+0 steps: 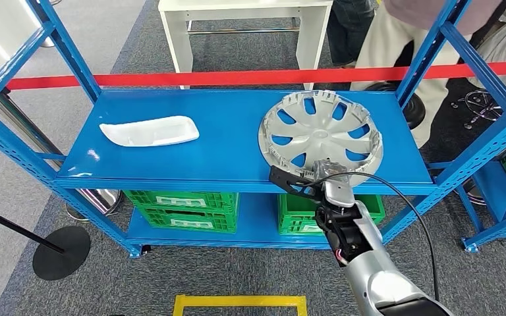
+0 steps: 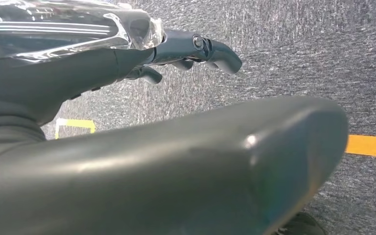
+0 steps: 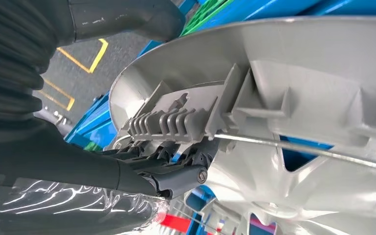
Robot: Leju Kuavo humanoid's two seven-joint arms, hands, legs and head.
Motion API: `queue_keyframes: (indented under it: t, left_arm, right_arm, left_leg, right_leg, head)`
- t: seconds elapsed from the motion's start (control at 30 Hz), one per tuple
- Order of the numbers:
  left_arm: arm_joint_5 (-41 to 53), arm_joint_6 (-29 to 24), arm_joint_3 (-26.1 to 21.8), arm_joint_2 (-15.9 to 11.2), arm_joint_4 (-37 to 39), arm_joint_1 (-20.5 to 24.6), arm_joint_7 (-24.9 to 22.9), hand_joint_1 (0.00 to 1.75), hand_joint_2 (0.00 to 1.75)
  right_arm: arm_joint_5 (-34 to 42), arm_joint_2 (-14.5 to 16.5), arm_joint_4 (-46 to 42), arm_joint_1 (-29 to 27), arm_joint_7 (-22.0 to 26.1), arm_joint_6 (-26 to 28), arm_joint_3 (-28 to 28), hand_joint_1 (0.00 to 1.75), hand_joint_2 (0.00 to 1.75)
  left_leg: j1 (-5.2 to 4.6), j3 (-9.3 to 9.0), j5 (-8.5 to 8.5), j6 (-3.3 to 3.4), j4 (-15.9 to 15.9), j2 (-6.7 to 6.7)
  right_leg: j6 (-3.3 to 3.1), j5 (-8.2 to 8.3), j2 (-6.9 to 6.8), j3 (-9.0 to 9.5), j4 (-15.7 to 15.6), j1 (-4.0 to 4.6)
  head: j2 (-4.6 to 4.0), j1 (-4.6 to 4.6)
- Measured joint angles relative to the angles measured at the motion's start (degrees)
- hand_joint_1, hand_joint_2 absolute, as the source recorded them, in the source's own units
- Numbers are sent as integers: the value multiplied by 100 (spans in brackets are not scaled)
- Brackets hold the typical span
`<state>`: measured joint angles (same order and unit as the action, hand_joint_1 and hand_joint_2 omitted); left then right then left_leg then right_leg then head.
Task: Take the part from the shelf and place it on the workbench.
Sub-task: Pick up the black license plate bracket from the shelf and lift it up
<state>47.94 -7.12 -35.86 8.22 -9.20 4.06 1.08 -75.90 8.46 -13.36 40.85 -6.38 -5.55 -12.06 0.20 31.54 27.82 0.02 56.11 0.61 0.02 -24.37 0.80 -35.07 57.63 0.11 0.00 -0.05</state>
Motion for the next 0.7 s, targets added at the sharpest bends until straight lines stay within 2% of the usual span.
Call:
queue_keyframes:
  t: [0.07, 0.1, 0.27, 0.43, 0.53, 0.7]
  left_arm:
    - [-10, -4, -25, 7, 0, 0, 1, 0, 0]
    - [-17, -7, -40, 12, 0, 0, 2, 0, 0]
    - [-55, -49, -102, 37, 0, 0, 19, 0, 0]
    - [-51, -111, -128, 54, -2, -1, 197, 0, 0]
    - [-29, -134, -151, 67, -2, -1, 356, 0, 0]
    - [11, -267, -189, 84, -4, 0, 638, 0, 0]
  right_arm:
    - [-116, -3, 1, -16, -22, 17, -88, 164, 175]
    - [-168, -4, 1, -22, -27, 29, -134, 172, 175]
    - [-370, -2, 1, -53, -11, 134, -335, 175, 175]
    - [-427, -10, 1, -81, 214, 471, -450, 175, 175]
    - [-357, -20, 1, -92, 565, 847, -462, 175, 175]
    - [-263, 34, -1, -110, 1425, 1717, -462, 175, 175]
  left_leg:
    - [0, -1, 0, 0, 0, 0]
    - [0, -2, 0, 0, 0, 0]
    - [0, -5, 0, 0, 0, 0]
    - [0, -6, 0, 0, 0, 0]
    - [0, -6, 0, 0, 0, -1]
    - [1, -1, 1, 0, 0, 0]
  right_leg:
    - [0, 0, 0, 0, 0, 0]
    - [0, 0, 0, 1, 0, 0]
    - [0, 0, 0, 5, 0, 0]
    - [0, 0, 0, 7, 0, 0]
    - [0, 0, 2, 6, 0, 0]
    - [0, 0, 1, 1, 0, 1]
  head:
    - [0, 0]
    - [0, 0]
    - [0, 1]
    - [0, 1]
    - [0, 1]
    - [0, 1]
